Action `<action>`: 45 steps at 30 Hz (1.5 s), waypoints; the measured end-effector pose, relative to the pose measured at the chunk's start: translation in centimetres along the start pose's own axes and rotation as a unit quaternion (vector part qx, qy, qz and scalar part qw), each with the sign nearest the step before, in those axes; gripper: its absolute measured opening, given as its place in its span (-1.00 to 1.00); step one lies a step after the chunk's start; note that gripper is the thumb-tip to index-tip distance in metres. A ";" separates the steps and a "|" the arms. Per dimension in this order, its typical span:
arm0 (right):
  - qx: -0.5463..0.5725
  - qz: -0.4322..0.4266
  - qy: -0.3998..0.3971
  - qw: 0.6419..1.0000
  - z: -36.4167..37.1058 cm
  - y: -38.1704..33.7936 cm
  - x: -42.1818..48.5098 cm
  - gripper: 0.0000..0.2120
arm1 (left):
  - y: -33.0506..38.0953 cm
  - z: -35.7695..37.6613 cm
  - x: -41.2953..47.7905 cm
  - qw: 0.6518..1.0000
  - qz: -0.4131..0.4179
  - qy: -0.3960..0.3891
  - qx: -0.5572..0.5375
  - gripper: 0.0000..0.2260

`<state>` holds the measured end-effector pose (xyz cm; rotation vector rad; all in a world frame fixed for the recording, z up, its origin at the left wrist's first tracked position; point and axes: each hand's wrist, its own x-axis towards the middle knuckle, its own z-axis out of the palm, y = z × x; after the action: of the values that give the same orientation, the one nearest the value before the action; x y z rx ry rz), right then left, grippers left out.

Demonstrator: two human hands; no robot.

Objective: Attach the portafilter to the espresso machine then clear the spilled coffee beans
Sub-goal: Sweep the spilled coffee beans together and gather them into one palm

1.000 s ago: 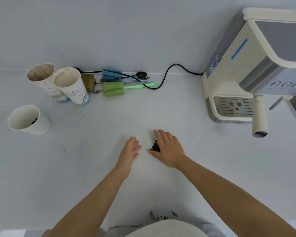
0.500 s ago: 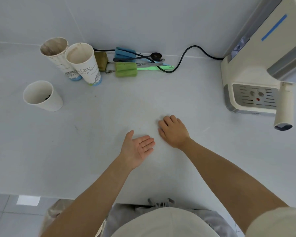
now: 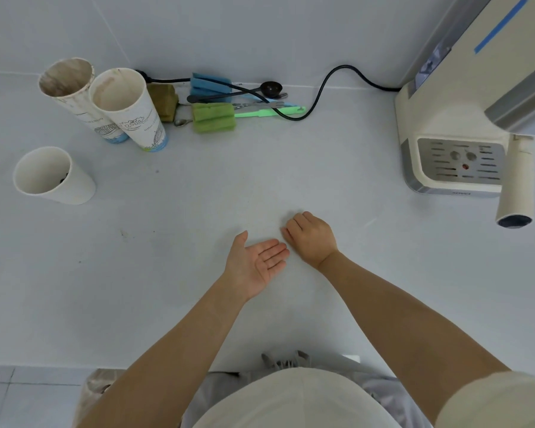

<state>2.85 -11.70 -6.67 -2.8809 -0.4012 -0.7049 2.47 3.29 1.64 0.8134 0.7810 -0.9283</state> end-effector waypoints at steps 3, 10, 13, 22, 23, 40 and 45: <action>-0.013 0.011 -0.009 1.000 0.2 0.1 0.0 -0.58 | -0.1 0.1 0.4 1.000 -0.006 0.003 0.002 -0.39; -0.015 0.054 -0.016 0.998 0.3 0.0 0.2 -0.63 | -0.3 -0.1 0.5 1.000 -0.010 0.008 -0.001 -0.39; -0.016 0.068 -0.014 0.997 0.2 -0.1 0.2 -0.61 | -0.5 -0.4 0.3 1.000 -0.004 0.010 -0.009 -0.39; -0.058 0.079 -0.040 0.994 0.1 0.0 0.7 -0.54 | -1.6 -1.1 -0.7 0.999 0.022 0.016 -0.031 -0.41; -0.058 0.078 -0.043 0.994 0.0 0.1 0.8 -0.54 | -1.7 -1.2 -0.8 0.999 0.024 0.016 -0.033 -0.41; 0.158 0.090 0.007 0.983 -5.2 -6.0 2.4 -0.60 | -3.5 0.1 -0.6 0.996 0.044 -0.062 -0.044 -0.59; 0.160 0.101 -0.025 0.982 -6.1 -6.7 1.9 -0.66 | -4.1 0.6 0.0 0.990 0.051 -0.110 -0.078 -0.67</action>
<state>-0.12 -6.11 0.14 -2.5900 -0.2005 -0.4849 -1.08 1.27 0.94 0.5972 0.6063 -0.8390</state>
